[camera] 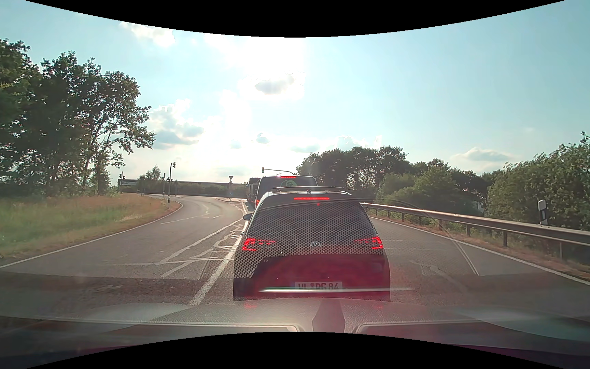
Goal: Follow the waypoints while adhering to traffic rules and regulations
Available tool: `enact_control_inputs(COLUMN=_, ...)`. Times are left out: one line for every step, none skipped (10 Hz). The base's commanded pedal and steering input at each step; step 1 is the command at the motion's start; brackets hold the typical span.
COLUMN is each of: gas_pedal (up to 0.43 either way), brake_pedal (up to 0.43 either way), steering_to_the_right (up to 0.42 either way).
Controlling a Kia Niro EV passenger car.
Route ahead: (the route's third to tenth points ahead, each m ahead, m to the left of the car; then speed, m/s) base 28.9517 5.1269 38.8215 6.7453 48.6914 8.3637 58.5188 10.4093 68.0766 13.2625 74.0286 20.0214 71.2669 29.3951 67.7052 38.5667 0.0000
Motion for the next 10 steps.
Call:
enact_control_inputs(gas_pedal=0.0, brake_pedal=0.256, steering_to_the_right=-0.042)
enact_control_inputs(gas_pedal=0.0, brake_pedal=0.256, steering_to_the_right=-0.042)
enact_control_inputs(gas_pedal=0.0, brake_pedal=0.256, steering_to_the_right=-0.042)
enact_control_inputs(gas_pedal=0.0, brake_pedal=0.256, steering_to_the_right=-0.042)
enact_control_inputs(gas_pedal=0.0, brake_pedal=0.256, steering_to_the_right=-0.042)
enact_control_inputs(gas_pedal=0.0, brake_pedal=0.256, steering_to_the_right=-0.043)
enact_control_inputs(gas_pedal=0.0, brake_pedal=0.256, steering_to_the_right=-0.042)
enact_control_inputs(gas_pedal=0.0, brake_pedal=0.256, steering_to_the_right=-0.042)
enact_control_inputs(gas_pedal=0.0, brake_pedal=0.256, steering_to_the_right=-0.043)
enact_control_inputs(gas_pedal=0.0, brake_pedal=0.256, steering_to_the_right=-0.042)
